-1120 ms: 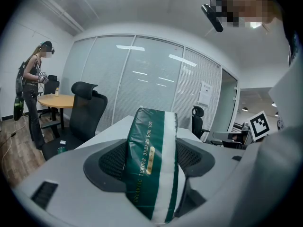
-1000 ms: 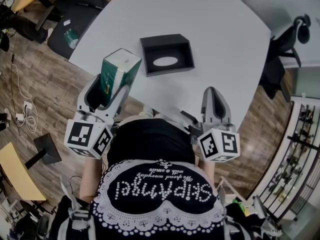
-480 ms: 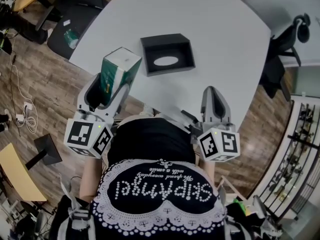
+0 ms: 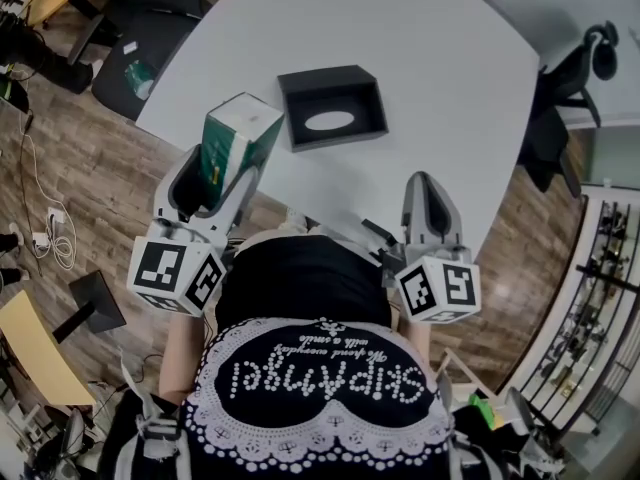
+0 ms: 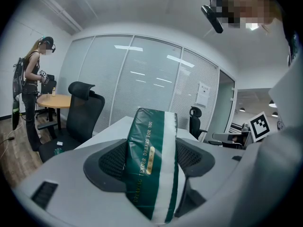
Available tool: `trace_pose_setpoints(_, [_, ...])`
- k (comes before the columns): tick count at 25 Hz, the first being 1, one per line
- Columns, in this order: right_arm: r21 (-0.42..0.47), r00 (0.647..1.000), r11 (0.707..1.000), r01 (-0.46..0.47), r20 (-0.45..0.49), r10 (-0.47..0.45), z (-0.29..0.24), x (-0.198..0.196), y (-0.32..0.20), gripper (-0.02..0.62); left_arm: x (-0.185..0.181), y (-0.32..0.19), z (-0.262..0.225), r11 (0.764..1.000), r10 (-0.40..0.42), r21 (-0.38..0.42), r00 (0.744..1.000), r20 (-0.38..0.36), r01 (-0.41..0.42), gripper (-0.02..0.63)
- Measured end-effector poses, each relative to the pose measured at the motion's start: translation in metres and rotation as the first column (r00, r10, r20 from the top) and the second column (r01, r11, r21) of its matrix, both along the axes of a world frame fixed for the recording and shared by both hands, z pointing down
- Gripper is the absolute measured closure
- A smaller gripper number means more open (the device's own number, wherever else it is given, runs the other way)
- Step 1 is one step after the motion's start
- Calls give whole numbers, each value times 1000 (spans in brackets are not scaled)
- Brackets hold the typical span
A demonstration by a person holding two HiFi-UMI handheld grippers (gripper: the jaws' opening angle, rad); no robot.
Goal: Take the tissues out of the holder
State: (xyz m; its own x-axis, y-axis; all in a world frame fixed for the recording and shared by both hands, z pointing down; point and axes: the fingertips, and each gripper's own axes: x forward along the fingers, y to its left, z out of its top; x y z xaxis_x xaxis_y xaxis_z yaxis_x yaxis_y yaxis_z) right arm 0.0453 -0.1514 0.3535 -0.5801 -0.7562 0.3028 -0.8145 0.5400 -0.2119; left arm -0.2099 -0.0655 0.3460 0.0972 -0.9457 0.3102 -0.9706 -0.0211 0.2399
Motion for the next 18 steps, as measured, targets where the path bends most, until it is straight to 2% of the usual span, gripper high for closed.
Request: trace_pose_setpoints(18, [6,1000,1000,-12,2,12,-3,3,1,560,4,-4,-3,1000,21,11,1000,1,-21,268])
